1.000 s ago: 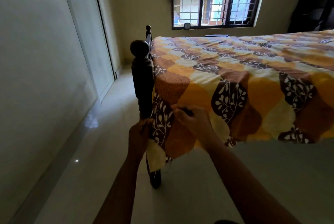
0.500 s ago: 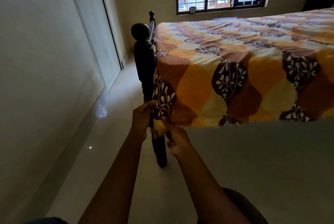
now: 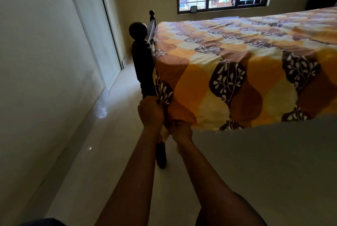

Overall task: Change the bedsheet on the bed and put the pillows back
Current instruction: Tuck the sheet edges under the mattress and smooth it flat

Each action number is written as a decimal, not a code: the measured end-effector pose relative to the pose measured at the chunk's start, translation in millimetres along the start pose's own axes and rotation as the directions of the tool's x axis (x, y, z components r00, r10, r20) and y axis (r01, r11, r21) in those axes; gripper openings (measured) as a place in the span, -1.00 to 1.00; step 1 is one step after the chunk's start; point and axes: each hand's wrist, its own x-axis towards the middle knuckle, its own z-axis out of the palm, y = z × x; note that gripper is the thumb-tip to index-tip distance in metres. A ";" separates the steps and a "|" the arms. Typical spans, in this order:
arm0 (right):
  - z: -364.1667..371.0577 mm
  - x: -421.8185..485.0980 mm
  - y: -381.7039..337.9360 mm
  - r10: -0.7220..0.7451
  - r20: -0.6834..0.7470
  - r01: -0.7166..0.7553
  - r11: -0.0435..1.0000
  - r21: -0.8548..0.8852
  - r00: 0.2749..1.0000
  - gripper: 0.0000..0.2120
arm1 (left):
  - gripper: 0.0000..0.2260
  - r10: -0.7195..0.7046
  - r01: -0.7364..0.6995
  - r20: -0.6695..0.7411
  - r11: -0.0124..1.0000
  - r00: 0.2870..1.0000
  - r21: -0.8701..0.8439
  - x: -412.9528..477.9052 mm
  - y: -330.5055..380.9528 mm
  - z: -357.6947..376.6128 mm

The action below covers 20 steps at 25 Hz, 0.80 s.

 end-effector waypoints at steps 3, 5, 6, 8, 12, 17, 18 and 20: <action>-40.2 -4.1 -7.4 0.011 0.075 0.007 0.973 -0.233 0.997 -0.80 | -0.81 0.006 -0.005 0.032 0.999 0.999 -0.031 6.3 -19.4 1.8; -60.8 -5.4 -8.8 -0.110 -0.057 0.100 0.983 -0.155 0.992 -0.79 | -0.83 0.009 -0.009 0.021 1.000 1.000 -0.009 3.7 -21.6 3.0; -67.4 -6.9 -12.2 -0.106 -0.088 0.108 0.994 0.013 0.990 -0.78 | -0.84 0.000 0.000 0.006 1.000 1.000 -0.009 3.0 -21.2 3.7; -68.5 -4.6 -18.9 0.008 0.002 -0.008 0.869 0.494 1.000 -0.83 | -0.85 -0.020 0.020 -0.004 0.998 1.000 -0.058 1.9 -19.1 3.4; -63.6 1.8 -26.9 0.102 0.118 -0.153 0.496 0.855 0.988 -0.85 | -0.86 -0.014 0.019 0.055 0.996 0.998 -0.093 2.3 -11.1 -7.5; -71.2 7.9 -29.0 0.067 0.146 -0.160 0.353 0.922 0.987 -0.73 | -0.84 -0.192 0.233 0.199 0.949 0.961 -0.214 14.7 -12.1 -10.2; -72.8 6.8 -30.6 0.052 0.150 -0.159 0.346 0.925 0.987 -0.71 | -0.85 -0.266 0.332 0.241 0.897 0.933 -0.292 14.3 -10.9 -9.4; -75.6 6.5 -34.7 0.024 0.150 -0.149 0.338 0.929 0.988 -0.66 | -0.86 -0.352 0.471 0.334 0.781 0.874 -0.410 13.4 -4.9 -9.6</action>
